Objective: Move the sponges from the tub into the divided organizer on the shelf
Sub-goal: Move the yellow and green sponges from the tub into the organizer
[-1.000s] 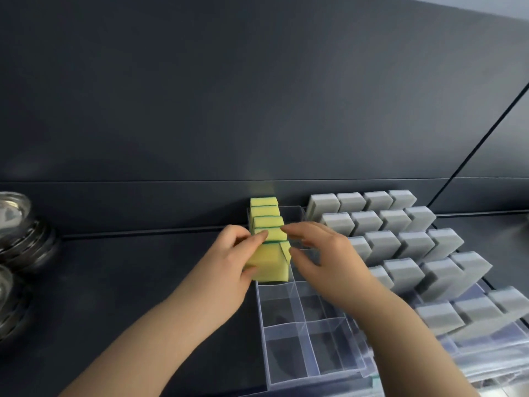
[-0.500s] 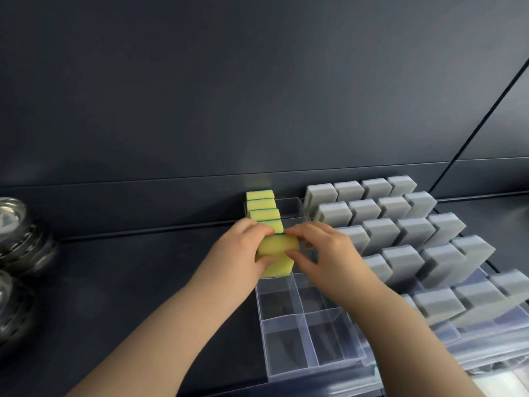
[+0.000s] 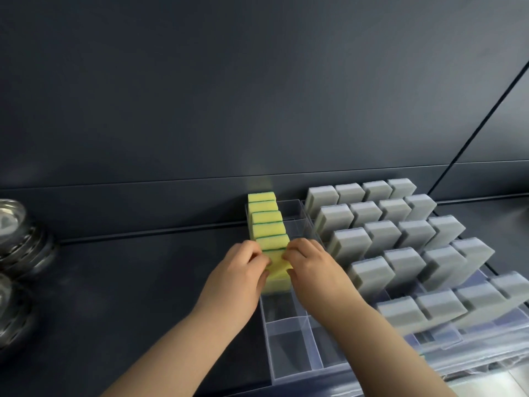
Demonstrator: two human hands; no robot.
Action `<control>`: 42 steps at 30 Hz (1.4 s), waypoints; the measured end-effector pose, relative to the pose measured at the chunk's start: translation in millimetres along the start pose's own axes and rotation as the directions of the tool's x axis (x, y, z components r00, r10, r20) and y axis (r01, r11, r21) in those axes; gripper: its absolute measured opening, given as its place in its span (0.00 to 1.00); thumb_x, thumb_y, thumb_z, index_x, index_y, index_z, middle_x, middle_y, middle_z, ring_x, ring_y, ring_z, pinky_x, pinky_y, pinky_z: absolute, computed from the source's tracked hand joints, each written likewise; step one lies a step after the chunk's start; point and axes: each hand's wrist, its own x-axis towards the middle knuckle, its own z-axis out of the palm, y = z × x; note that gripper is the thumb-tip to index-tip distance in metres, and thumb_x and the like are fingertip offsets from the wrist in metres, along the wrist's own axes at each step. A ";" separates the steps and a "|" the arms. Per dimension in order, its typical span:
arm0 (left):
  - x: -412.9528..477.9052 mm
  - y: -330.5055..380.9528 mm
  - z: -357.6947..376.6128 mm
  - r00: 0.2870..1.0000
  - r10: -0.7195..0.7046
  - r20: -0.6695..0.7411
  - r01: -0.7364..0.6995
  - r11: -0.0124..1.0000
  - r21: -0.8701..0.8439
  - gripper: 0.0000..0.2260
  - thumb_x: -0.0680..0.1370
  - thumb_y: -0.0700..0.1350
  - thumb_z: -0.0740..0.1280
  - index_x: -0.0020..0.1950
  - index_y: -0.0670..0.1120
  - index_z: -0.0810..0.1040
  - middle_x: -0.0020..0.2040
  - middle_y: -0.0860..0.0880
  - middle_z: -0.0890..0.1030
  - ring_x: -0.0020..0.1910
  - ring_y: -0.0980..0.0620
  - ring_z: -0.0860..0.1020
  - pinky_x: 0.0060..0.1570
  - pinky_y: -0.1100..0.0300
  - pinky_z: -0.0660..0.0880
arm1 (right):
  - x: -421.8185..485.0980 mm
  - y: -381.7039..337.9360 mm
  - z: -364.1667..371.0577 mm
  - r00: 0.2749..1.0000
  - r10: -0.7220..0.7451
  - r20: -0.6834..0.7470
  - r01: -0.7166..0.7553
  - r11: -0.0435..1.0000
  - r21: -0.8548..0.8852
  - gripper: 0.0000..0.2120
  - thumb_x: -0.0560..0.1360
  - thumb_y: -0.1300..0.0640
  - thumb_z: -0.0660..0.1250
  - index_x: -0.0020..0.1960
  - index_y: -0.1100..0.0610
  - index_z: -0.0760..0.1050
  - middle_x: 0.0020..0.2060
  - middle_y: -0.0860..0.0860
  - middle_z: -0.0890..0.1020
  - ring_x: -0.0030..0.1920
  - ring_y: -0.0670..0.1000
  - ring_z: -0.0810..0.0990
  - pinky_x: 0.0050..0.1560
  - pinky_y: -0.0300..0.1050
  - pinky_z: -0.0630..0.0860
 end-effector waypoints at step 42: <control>-19.4 436.6 153.9 0.868 0.461 0.184 -0.367 0.846 -0.388 0.17 0.75 0.43 0.65 0.64 0.48 0.75 0.58 0.50 0.78 0.57 0.48 0.76 0.51 0.54 0.74 | -450.9 217.1 -190.8 0.562 0.811 -0.165 -0.787 0.585 0.197 0.22 0.76 0.46 0.61 0.69 0.48 0.65 0.66 0.46 0.71 0.63 0.48 0.70 0.61 0.41 0.66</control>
